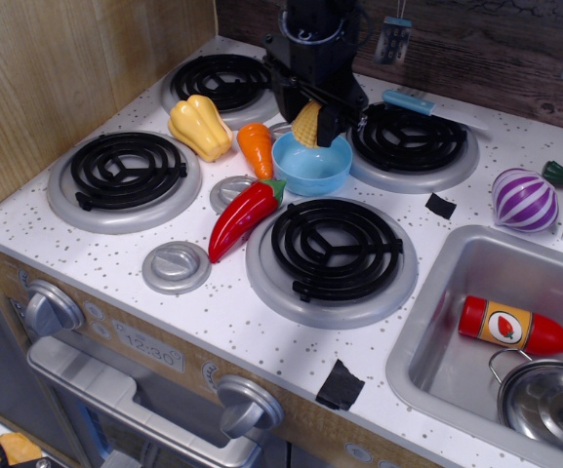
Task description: Put corn into bowl
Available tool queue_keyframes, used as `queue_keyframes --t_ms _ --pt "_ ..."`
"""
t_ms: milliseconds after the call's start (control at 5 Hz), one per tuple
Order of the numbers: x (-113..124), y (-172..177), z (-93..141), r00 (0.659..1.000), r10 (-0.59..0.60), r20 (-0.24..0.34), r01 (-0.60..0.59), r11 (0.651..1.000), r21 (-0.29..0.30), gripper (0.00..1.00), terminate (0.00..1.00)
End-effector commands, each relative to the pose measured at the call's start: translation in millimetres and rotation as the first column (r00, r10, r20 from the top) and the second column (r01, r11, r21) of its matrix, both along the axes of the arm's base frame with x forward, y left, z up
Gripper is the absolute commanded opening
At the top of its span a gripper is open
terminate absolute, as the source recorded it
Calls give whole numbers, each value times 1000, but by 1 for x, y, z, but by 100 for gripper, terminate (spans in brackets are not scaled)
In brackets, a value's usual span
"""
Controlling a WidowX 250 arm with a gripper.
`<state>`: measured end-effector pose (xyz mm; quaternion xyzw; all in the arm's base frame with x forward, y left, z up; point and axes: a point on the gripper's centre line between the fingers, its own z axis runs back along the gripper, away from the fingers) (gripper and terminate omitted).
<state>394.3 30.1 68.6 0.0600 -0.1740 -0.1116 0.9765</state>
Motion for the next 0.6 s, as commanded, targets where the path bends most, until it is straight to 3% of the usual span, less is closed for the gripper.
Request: queue_keyframes --t_ms 0,200,400 --pt "9 1 20 998 -9 66 11 1000 -16 100 0" --pt "9 1 20 998 -9 66 11 1000 -16 100 0" --pt "9 1 20 998 -9 66 11 1000 -16 100 100"
